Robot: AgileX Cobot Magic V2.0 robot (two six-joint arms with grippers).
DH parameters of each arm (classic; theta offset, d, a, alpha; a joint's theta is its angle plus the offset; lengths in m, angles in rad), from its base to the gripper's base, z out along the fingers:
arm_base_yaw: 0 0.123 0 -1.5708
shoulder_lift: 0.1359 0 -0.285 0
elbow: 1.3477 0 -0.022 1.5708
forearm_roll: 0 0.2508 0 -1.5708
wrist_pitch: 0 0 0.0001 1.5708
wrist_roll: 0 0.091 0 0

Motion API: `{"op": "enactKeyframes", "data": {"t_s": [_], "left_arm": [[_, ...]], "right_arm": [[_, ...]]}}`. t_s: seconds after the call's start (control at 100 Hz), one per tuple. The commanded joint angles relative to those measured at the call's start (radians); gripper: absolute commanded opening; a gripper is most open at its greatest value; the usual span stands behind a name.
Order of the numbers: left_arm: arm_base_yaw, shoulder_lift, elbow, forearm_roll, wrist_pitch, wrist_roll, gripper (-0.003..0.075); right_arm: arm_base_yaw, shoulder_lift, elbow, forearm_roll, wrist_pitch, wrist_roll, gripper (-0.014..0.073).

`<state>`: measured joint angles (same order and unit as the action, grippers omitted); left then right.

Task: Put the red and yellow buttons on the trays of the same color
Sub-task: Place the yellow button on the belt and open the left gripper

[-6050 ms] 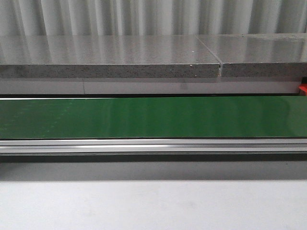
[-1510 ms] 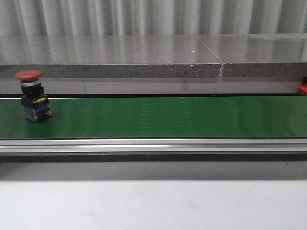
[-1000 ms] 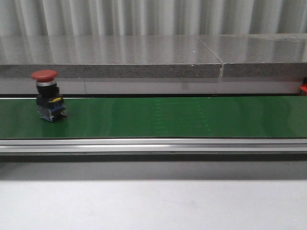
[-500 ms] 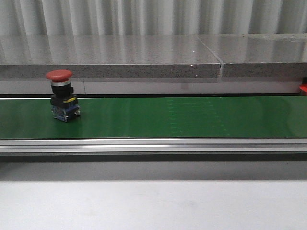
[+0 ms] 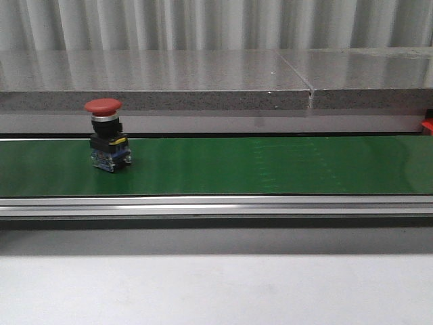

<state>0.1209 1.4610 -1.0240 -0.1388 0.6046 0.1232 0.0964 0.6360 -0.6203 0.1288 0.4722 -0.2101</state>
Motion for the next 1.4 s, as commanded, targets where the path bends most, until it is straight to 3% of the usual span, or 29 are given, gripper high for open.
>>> {"op": "enactKeyframes", "data": {"t_s": [0.0,0.23,0.3,0.4,0.59,0.67,0.97,1.39], "left_arm": [[-0.007,-0.029,-0.021,-0.013,-0.077,-0.001,-0.002],[-0.007,0.006,-0.02,-0.013,-0.064,-0.001,-0.0016],[-0.007,0.008,-0.02,-0.013,-0.062,-0.001,0.0024],[-0.007,0.008,-0.02,-0.013,-0.059,-0.001,0.0149],[-0.007,0.008,-0.02,-0.013,-0.049,-0.001,0.049],[-0.007,0.008,-0.02,-0.022,-0.049,-0.001,0.0555],[-0.007,-0.064,-0.02,-0.048,-0.059,-0.001,0.0557],[-0.132,-0.419,-0.001,-0.048,-0.064,0.025,0.0554]], "right_arm": [[0.0,-0.006,-0.024,0.005,-0.068,-0.007,-0.0068],[0.0,-0.006,-0.024,0.005,-0.068,-0.007,-0.0068],[0.0,-0.006,-0.024,0.005,-0.069,-0.007,-0.0068],[0.0,-0.006,-0.024,0.005,-0.069,-0.007,-0.0068],[0.0,-0.006,-0.024,0.005,-0.069,-0.007,-0.0068],[0.0,-0.006,-0.024,0.005,-0.069,-0.007,-0.0068],[0.0,-0.006,-0.024,0.005,-0.069,-0.007,-0.0068],[0.0,-0.006,-0.024,0.005,-0.069,-0.007,-0.0068]]}}
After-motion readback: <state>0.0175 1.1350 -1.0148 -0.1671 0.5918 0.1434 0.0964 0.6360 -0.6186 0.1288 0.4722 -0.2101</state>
